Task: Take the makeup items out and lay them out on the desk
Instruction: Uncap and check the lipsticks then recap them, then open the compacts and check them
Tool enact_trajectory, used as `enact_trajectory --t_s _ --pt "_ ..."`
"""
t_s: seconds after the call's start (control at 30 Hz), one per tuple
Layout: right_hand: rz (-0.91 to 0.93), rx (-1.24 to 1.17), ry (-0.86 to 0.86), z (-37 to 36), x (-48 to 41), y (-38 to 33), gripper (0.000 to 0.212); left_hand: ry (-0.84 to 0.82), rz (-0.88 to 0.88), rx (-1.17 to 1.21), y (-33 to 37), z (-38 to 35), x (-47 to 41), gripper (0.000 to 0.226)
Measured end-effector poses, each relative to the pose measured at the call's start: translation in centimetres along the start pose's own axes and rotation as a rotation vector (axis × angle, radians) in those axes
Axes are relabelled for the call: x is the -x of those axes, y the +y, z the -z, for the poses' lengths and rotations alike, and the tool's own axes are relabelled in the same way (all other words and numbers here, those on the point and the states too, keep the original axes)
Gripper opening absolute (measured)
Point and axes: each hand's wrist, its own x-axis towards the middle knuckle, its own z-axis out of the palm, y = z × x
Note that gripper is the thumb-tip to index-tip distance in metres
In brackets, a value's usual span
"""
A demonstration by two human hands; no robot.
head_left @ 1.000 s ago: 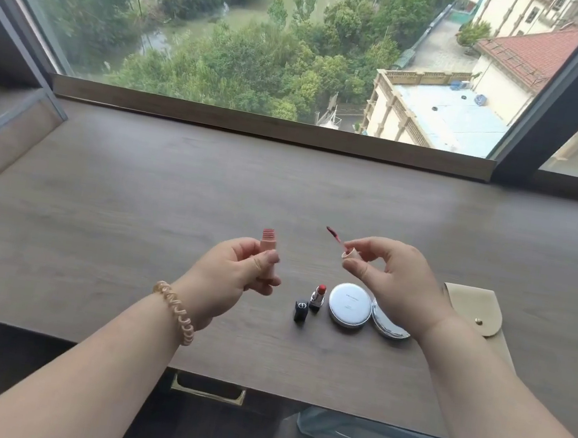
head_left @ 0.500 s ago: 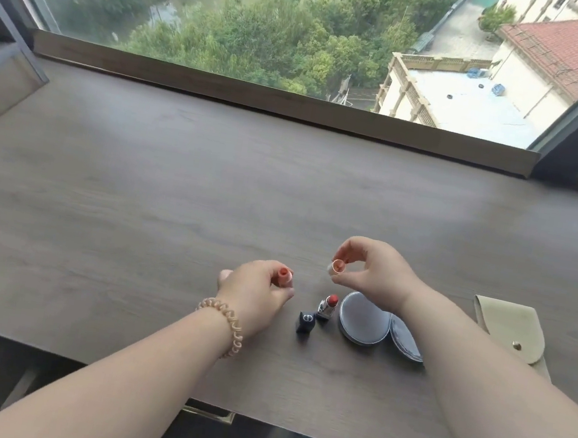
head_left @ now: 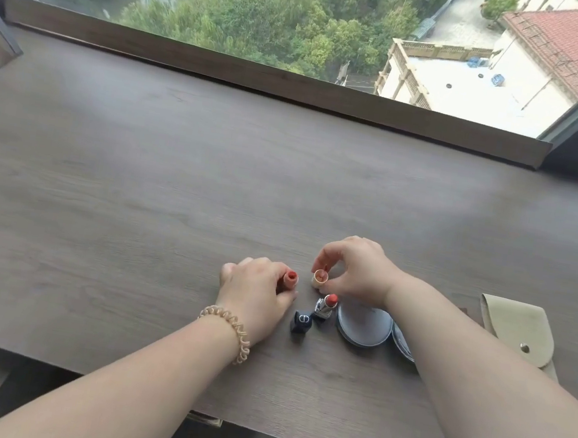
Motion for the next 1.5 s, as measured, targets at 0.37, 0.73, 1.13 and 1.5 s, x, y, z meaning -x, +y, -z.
enact_trajectory --t_s 0.37,0.73,1.13,1.5 --pt "-0.002 0.068 -0.022 -0.3 -0.2 0.3 0.015 -0.020 0.063 0.007 0.4 0.1 -0.3 0.017" --pt "-0.101 0.063 0.091 2.3 5.2 2.3 0.042 -0.078 0.148 0.099 -0.4 2.5 0.9 0.053" --pt "-0.220 0.158 0.148 -2.4 9.5 1.2 0.081 0.112 0.180 0.376 2.7 6.1 4.0 0.042" --pt "-0.137 -0.995 0.350 8.5 16.1 -1.8 0.060 0.013 0.087 0.841 8.6 11.2 5.9 0.035"
